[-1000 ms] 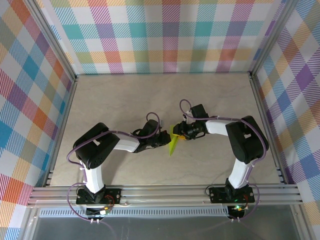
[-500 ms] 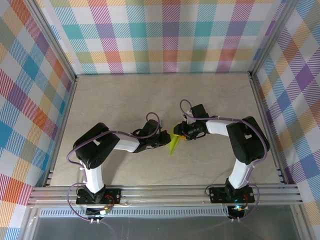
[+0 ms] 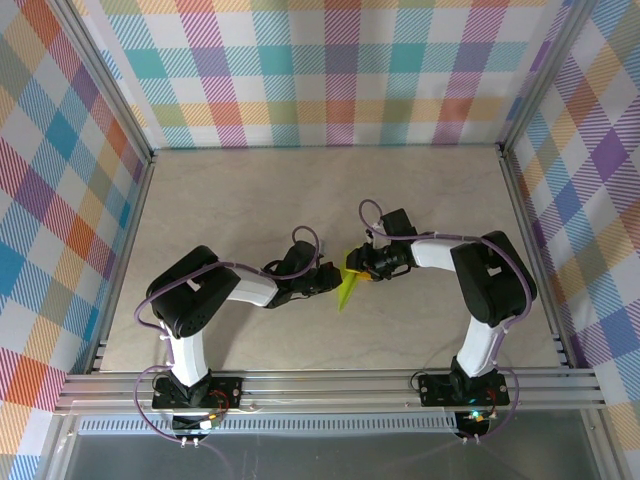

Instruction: Fold a paper plane with a square sheet of paper (fold left side to right side)

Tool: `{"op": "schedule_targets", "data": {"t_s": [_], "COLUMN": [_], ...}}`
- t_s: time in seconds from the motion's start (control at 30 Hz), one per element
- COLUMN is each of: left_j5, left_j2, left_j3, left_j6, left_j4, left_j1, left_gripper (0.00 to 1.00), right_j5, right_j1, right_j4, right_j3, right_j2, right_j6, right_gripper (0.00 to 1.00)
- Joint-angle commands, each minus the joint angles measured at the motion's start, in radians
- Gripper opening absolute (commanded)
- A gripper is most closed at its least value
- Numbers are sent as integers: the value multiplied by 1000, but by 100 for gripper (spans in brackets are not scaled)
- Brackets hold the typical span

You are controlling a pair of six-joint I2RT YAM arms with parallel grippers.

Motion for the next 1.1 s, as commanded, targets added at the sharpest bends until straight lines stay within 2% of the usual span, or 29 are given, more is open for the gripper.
{"op": "schedule_targets", "data": {"t_s": [0.0, 0.43, 1.07], "left_j5": [25, -40, -26], "left_j2": [-7, -14, -41], "left_j3": [-4, 5, 41], "left_j6": [27, 30, 65], "left_j4": [5, -77, -90], "left_j1": [-24, -17, 4], "left_gripper": [0, 0, 0], "right_j5": [5, 22, 18], "right_j1": [5, 6, 6], "right_j4": [-24, -73, -64], "right_j3": [0, 23, 20], "right_j2": [39, 31, 48], "right_j6": [-23, -51, -49], "right_gripper": [43, 43, 43]}}
